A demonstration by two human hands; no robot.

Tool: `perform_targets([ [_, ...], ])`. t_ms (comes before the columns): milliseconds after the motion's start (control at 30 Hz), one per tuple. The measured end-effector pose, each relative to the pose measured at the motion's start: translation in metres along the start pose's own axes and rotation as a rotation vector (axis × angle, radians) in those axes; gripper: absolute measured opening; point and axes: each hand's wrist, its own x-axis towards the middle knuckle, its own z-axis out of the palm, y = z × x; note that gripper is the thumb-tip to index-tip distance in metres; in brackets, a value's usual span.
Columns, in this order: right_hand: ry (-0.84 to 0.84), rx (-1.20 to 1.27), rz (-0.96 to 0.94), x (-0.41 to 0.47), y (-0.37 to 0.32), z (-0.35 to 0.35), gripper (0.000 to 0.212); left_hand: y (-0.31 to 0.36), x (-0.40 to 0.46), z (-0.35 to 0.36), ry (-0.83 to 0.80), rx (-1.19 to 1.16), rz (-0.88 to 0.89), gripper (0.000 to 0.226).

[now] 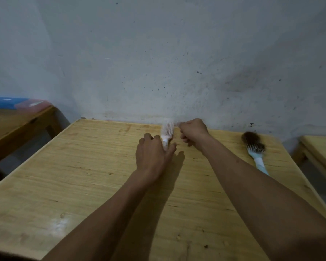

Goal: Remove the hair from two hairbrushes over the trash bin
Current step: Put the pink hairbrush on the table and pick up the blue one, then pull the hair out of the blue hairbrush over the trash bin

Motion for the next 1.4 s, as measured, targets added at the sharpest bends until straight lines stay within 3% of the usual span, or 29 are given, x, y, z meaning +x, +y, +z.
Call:
perform_targets([
  [100, 0.048, -0.049, -0.044, -0.008, 0.000, -0.030, 0.030, 0.023, -0.010, -0.002, 0.041, -0.044, 0.071, 0.055],
  [267, 0.196, -0.354, -0.174, -0.012, 0.009, -0.093, 0.026, 0.078, -0.033, 0.016, -0.139, -0.173, 0.141, 0.053],
  [333, 0.261, -0.553, -0.153, -0.014, 0.017, -0.117, 0.026, 0.102, -0.041, 0.025, -0.209, -0.169, 0.148, 0.060],
  [433, 0.266, -0.702, 0.001, -0.017, 0.039, -0.147, 0.047, 0.139, -0.051, 0.039, -0.298, -0.157, 0.167, 0.062],
  [500, 0.217, -0.672, 0.116, -0.020, 0.057, -0.158, 0.058, 0.162, -0.059, 0.047, -0.428, -0.224, 0.169, 0.058],
  [600, 0.206, -0.560, 0.098, -0.023, 0.081, -0.166, 0.034, 0.189, -0.073, 0.051, -0.584, -0.294, 0.172, 0.045],
  [767, 0.238, -0.328, 0.060, -0.031, 0.082, -0.175, 0.030, 0.195, -0.078, 0.050, -0.590, -0.321, 0.143, 0.032],
  [800, 0.226, -0.279, 0.061, -0.033, 0.076, -0.175, 0.032, 0.191, -0.076, 0.048, -0.604, -0.382, 0.096, 0.031],
  [867, 0.172, -0.186, 0.056, -0.037, 0.065, -0.173, 0.061, 0.182, -0.069, 0.044, -0.631, -0.564, -0.013, 0.043],
  [933, 0.097, -0.142, 0.033, -0.043, 0.050, -0.168, 0.082, 0.172, -0.066, 0.036, -0.616, -0.728, -0.107, 0.050],
  [1033, -0.021, -0.151, -0.023, -0.055, 0.023, -0.149, 0.093, 0.145, -0.064, 0.021, -0.516, -0.892, -0.154, 0.045],
  [1233, -0.246, -0.305, -0.132, -0.088, -0.030, -0.081, 0.097, 0.071, -0.073, -0.031, -0.364, -0.954, -0.193, 0.041],
  [1400, -0.450, -0.375, -0.243, -0.135, -0.068, -0.007, 0.079, -0.010, -0.090, -0.081, -0.227, -0.874, -0.265, 0.045],
])
